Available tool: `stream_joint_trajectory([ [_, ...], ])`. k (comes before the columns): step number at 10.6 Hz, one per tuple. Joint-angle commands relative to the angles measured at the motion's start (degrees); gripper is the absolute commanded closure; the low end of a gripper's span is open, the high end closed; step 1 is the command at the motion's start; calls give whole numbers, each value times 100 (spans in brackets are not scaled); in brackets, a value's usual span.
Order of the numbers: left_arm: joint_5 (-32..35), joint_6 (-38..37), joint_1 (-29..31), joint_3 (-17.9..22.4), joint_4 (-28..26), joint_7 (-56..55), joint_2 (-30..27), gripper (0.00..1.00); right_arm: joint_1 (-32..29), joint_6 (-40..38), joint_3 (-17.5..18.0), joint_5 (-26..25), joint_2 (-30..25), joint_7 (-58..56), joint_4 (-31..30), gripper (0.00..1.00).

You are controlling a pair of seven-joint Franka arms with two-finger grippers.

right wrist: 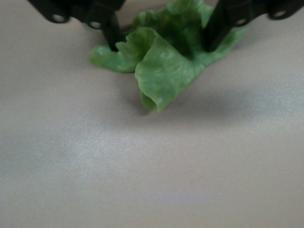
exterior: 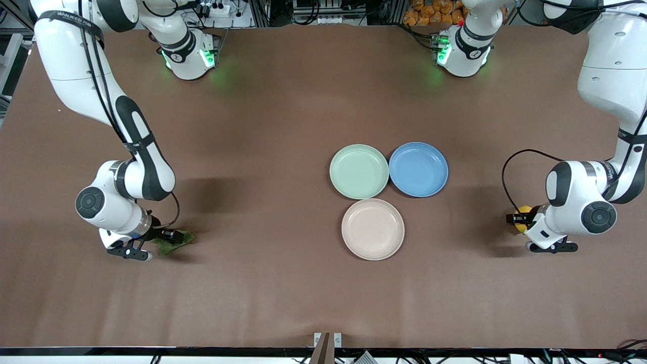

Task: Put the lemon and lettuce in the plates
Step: 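Carry the lemon to the white plate while the right gripper carries lettuce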

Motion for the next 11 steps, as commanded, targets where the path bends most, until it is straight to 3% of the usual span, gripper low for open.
stream_joint_trajectory([
  [1, 49, -57, -9, -201, -92, -172, -608, 100, 106, -7, -10, 30, 59, 39, 168, 94],
  [2, -91, -84, 0, -385, -83, -224, -698, 100, 115, -77, -1, 39, 33, 39, 220, 100],
  [4, -487, -84, -17, -614, -65, -662, -795, 100, 124, -295, 25, 39, -107, 57, 282, 100],
  [8, -742, -84, -96, -1124, 259, -1760, -804, 100, 141, -2218, 122, 83, -424, 565, 1282, 100],
  [11, -865, -75, -525, -1169, 400, -2569, -760, 100, 369, -2914, 271, 127, -573, 1363, 1793, 100],
])
